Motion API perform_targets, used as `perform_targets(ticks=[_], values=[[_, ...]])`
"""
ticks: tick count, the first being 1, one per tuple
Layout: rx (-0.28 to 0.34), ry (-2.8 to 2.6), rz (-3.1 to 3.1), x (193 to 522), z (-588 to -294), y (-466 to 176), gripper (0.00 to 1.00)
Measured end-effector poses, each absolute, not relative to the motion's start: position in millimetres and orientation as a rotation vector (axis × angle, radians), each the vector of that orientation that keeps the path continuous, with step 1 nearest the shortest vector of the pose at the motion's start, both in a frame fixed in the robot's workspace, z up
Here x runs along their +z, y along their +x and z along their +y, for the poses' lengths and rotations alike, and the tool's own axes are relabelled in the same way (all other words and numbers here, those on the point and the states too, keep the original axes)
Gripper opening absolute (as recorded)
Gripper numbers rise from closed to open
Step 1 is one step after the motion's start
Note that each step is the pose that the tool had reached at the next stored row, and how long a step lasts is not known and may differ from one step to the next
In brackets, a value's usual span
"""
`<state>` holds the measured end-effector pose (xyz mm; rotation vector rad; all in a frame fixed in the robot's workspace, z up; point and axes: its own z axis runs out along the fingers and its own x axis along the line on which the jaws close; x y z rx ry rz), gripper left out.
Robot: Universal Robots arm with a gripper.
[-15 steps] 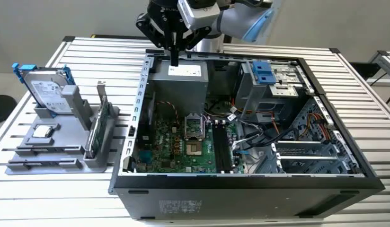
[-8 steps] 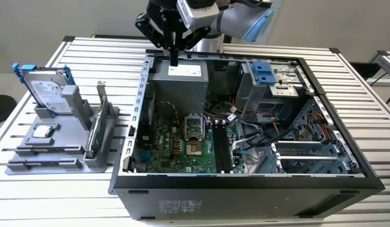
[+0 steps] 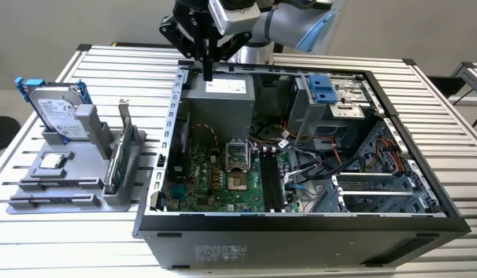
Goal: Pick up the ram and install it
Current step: 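Reach for the ram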
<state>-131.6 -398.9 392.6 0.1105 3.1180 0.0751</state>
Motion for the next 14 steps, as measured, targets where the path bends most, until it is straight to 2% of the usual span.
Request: perform_targets(ticks=[14], values=[[0.075,0.110,3.118,392.6,-399.1,-139.0,0.00]])
